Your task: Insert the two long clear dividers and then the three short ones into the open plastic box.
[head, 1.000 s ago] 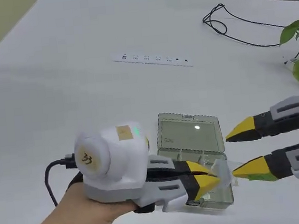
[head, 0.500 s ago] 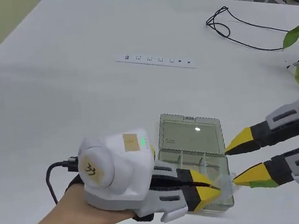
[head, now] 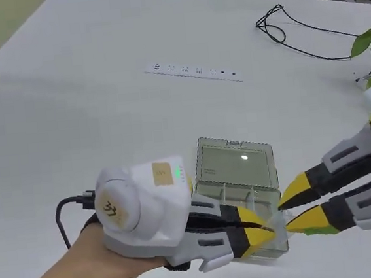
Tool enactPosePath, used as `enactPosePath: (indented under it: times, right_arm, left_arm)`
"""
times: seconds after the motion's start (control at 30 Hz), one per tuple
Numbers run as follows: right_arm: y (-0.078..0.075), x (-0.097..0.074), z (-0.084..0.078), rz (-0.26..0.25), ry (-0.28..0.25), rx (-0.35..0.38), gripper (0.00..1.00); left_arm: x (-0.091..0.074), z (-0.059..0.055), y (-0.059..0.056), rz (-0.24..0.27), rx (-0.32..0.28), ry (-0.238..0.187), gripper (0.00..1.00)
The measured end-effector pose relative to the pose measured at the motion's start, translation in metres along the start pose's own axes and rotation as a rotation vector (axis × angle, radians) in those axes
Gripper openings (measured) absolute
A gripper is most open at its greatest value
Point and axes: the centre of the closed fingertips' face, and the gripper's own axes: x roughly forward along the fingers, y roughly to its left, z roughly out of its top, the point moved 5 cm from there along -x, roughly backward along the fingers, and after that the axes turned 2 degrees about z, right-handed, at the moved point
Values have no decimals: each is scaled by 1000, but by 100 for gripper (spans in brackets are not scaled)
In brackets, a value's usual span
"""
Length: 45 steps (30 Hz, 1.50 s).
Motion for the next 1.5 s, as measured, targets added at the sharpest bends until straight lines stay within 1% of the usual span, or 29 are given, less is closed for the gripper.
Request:
enactPosePath:
  times: [0.17, 0.33, 0.47, 0.57, 0.77, 1.1, 1.17, 1.37, 1.5]
  right_arm:
    - [3, 5, -2, 30, 11, -4, 7]
    - [5, 6, -2, 46, 13, -15, 3]
    - [5, 8, -2, 47, 14, -17, 3]
    - [6, 9, -2, 50, 18, -18, 3]
    - [6, 10, -3, 56, 23, -16, 2]
    - [7, 11, -4, 59, 31, -18, 2]
    - [6, 10, -4, 56, 31, -17, 2]
    - [5, 5, -6, 43, 28, -12, 2]
    - [0, -1, -10, 19, 25, 1, 2]
  left_arm:
    - [0, 0, -2, -3, 0, -8, 0]
    - [-1, -1, -4, -3, 2, -9, 0]
    - [-1, -2, -4, -4, 6, -7, 0]
    - [-2, -3, -4, 0, -2, -6, 0]
    - [-1, -5, -4, 2, 7, -8, 0]
    - [-1, -7, -3, 19, -18, -25, 0]
    - [-2, -9, -1, 24, -23, -29, 2]
    - [-5, -14, 4, 52, -43, -22, 8]
    - [-10, -19, 9, 87, -54, -18, 14]
